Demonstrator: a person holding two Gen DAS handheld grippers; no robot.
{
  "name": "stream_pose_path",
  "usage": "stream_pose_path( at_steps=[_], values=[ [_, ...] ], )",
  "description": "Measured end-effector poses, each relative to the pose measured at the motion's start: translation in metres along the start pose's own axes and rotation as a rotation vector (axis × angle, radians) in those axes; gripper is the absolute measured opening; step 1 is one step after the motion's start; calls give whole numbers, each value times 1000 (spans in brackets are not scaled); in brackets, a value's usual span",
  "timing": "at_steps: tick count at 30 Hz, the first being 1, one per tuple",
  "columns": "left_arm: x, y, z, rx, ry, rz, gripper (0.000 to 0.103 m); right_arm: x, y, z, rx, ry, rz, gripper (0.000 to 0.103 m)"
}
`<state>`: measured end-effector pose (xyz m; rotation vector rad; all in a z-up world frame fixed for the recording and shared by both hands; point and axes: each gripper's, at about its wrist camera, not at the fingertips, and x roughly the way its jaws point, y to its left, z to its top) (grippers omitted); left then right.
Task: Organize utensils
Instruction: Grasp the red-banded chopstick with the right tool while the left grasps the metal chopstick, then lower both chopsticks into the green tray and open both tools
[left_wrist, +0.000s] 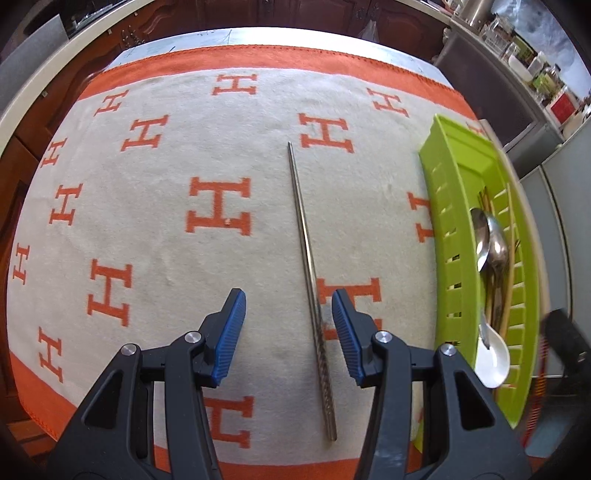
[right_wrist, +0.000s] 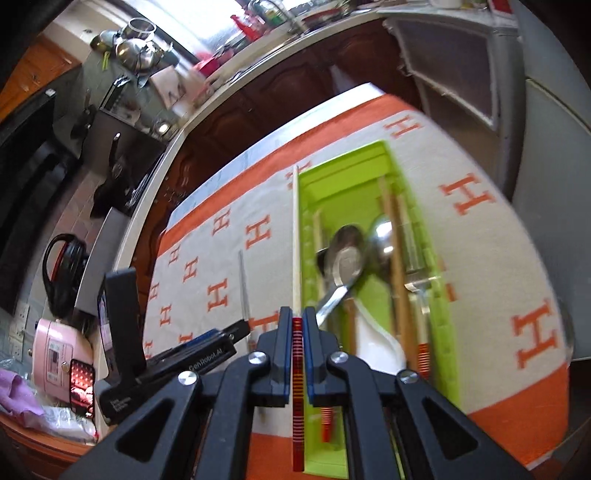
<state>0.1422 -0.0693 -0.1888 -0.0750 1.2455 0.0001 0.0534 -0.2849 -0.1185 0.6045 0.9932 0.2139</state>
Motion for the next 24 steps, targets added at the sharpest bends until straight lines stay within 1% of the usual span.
stream_pose_path(
  at_steps=[2, 3, 5, 6, 7, 10, 13, 16, 18, 20, 24],
  values=[
    [7, -6, -4, -1, 5, 25, 36, -7, -13, 2, 19, -16, -20, 5],
    [6, -9, -6, 6, -21, 51, 34, -8, -17, 2, 25, -19, -32, 5],
    [5, -12, -8, 11, -39, 61, 20, -8, -26, 3, 37, -23, -59, 5],
    [5, -13, -9, 11, -43, 55, 14, -9, -29, 2, 38, -23, -70, 5],
    [5, -13, -9, 12, -44, 48, 4, -8, -32, 3, 39, -24, -85, 5],
    [5, -8, -9, -8, -43, 16, 3, -6, -44, 1, 55, -5, -96, 5],
    [-1, -3, -9, -27, -37, -30, 3, -1, -48, 1, 58, 14, -101, 6],
    [-20, -4, -8, -28, -67, -63, 3, 0, -46, 1, 52, 21, -99, 6],
    [-34, -5, -5, -30, -79, -95, 3, 0, -46, 1, 65, 26, -88, 10],
    [-50, -9, -3, -20, -92, -129, 3, -1, -48, 1, 88, 30, -62, 17],
    [-80, -23, 0, 17, -123, -183, 3, -8, -51, 0, 113, 13, -64, 18]
  ],
)
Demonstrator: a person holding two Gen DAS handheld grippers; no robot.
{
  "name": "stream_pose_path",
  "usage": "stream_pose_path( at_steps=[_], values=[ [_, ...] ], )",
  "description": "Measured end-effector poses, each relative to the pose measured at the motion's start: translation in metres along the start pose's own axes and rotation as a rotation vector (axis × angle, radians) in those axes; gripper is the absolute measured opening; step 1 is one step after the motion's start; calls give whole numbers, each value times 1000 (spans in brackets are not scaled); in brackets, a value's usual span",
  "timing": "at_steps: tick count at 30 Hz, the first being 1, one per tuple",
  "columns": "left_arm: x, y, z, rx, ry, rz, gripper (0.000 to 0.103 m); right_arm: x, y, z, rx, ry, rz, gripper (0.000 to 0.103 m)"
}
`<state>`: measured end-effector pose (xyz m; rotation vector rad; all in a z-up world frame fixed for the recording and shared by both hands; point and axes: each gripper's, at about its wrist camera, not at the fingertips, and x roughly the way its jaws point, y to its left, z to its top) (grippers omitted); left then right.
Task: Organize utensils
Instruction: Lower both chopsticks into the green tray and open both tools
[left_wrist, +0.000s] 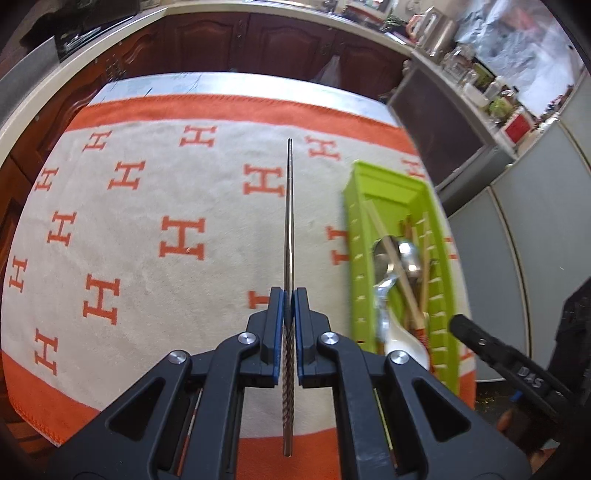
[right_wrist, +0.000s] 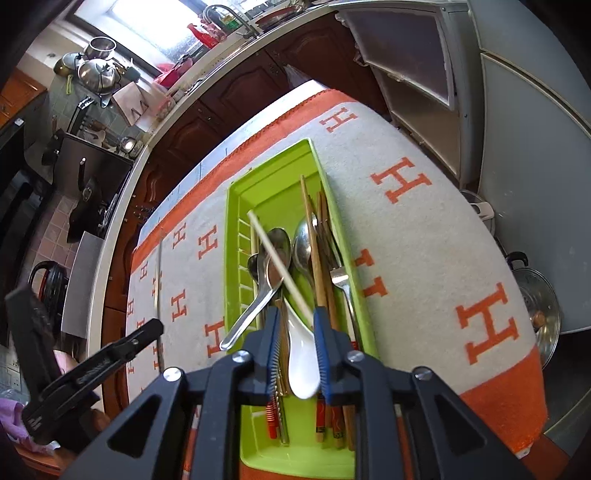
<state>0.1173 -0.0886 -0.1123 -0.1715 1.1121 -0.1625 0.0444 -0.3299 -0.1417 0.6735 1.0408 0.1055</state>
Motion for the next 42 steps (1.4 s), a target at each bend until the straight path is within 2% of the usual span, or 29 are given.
stream_pose_path(
  at_steps=[7, 14, 17, 22, 30, 33, 35, 37, 42],
  values=[
    [-13, -43, 4, 62, 46, -119, 3, -19, -5, 0, 39, -53, -9, 18],
    [4, -82, 1, 90, 118, -167, 3, -30, -9, 1, 56, -80, -23, 18],
    [19, -90, -1, 95, 154, -171, 3, -31, -11, -1, 60, -81, -29, 18],
    [32, -98, -9, 134, 169, -143, 4, -30, -10, -2, 55, -78, -38, 18],
    [14, -94, -13, 209, 93, -82, 4, -26, -2, -5, 36, -70, -45, 18],
    [4, -86, -15, 222, 69, -54, 17, -25, 3, -7, 17, -71, -50, 18],
    [-2, -78, -18, 219, 52, -36, 37, -24, 7, -8, 2, -68, -49, 18],
    [-10, -67, -20, 209, 24, -13, 44, -22, 11, -11, -15, -64, -54, 18],
    [-25, -44, -32, 221, -33, 54, 50, -15, 23, -18, -62, -56, -70, 18]
  ],
)
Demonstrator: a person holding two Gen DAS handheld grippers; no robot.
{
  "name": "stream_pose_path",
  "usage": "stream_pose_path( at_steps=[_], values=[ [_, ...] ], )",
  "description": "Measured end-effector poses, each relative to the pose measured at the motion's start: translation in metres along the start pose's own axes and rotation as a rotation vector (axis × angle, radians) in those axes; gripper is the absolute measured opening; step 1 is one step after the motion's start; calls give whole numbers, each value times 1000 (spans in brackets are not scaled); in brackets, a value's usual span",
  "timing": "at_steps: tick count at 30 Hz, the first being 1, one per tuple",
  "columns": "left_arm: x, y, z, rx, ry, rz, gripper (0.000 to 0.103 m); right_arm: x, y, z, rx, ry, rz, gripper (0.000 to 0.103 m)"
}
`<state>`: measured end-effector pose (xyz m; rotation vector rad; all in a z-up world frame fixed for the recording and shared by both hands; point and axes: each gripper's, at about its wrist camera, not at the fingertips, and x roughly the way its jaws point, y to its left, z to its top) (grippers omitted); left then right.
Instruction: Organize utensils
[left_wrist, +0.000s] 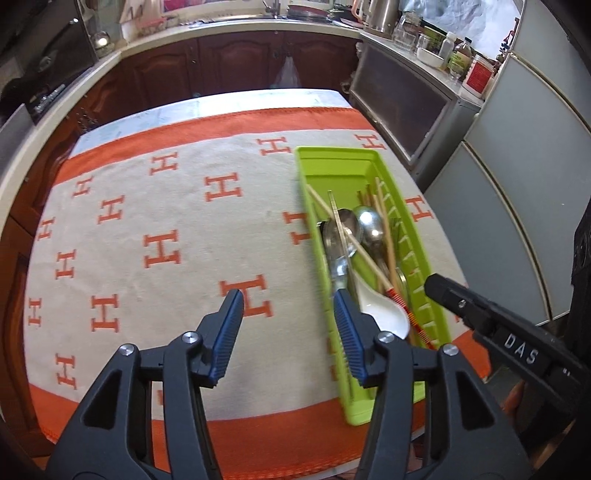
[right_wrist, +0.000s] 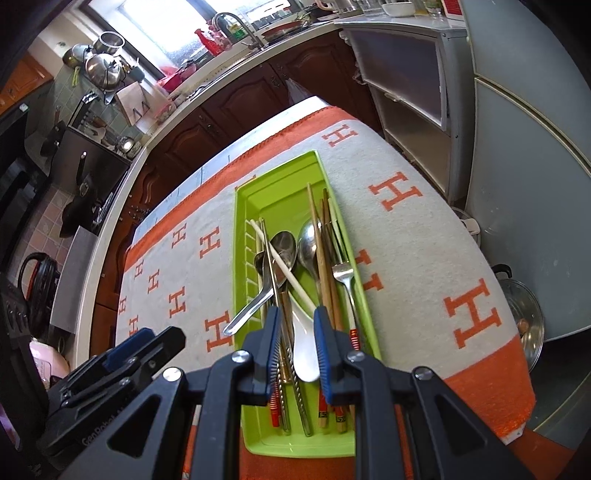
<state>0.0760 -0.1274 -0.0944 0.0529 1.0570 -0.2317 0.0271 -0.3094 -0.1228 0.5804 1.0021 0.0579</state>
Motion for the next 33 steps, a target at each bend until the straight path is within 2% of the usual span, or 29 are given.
stream_pose_path(
  at_steps=[4, 10, 18, 20, 23, 27, 33],
  values=[
    [-8, 16, -18, 13, -30, 57, 64, 5, 11, -8, -41, 8, -17, 18],
    [-19, 44, -42, -13, -34, 102, 76, 9, 31, -25, -126, 12, -54, 18],
    [-47, 80, -61, -94, -75, 205, 80, 2, 64, -46, -227, 9, -44, 19],
    [-58, 86, -61, -107, -95, 237, 81, -4, 75, -49, -252, -1, -32, 26],
    [-77, 90, -60, -107, -139, 270, 84, -16, 90, -51, -275, -22, -2, 31],
    [-100, 91, -60, -115, -186, 276, 85, -33, 108, -51, -304, -44, 33, 31],
    [-123, 93, -59, -141, -193, 259, 85, -55, 131, -55, -364, -95, 44, 35]
  ],
)
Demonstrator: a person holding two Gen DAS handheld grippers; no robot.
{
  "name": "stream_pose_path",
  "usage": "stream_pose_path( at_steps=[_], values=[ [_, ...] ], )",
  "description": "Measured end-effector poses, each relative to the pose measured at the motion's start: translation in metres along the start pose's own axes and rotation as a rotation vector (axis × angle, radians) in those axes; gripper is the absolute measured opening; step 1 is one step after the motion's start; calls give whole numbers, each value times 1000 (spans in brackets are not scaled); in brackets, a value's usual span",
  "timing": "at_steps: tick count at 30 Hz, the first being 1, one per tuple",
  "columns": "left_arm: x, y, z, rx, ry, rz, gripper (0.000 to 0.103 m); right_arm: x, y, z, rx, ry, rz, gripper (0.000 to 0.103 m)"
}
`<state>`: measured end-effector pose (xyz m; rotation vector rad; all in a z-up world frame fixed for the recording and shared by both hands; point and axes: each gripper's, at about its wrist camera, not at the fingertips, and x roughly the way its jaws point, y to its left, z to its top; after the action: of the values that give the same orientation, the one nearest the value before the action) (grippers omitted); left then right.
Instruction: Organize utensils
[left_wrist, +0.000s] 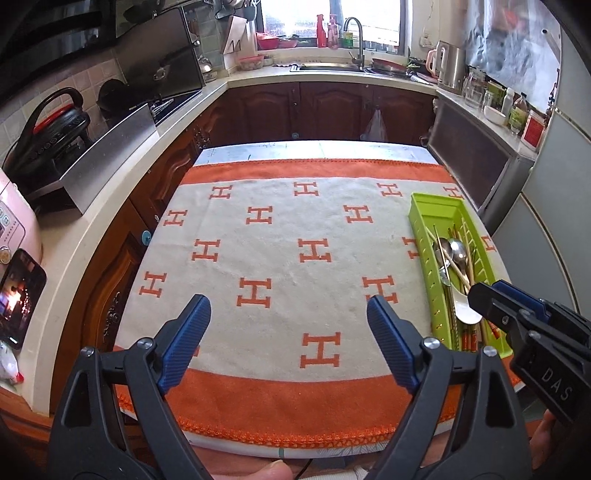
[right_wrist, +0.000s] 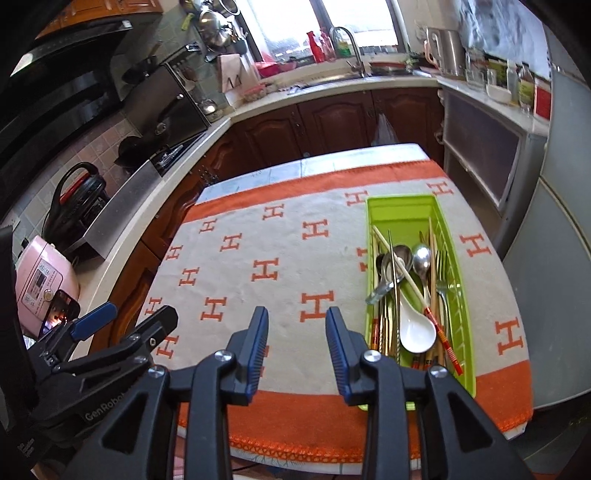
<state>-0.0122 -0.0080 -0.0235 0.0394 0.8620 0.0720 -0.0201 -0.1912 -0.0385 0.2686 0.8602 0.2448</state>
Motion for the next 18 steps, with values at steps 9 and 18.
stream_pose_path(
  at_steps=[9, 18],
  values=[
    [-8, 2, -2, -43, 13, -34, 85, -14, 12, -5, -39, -68, -55, 49],
    [-3, -3, -5, -39, 24, -27, 85, -12, 8, -9, -15, -56, -58, 50]
  ],
)
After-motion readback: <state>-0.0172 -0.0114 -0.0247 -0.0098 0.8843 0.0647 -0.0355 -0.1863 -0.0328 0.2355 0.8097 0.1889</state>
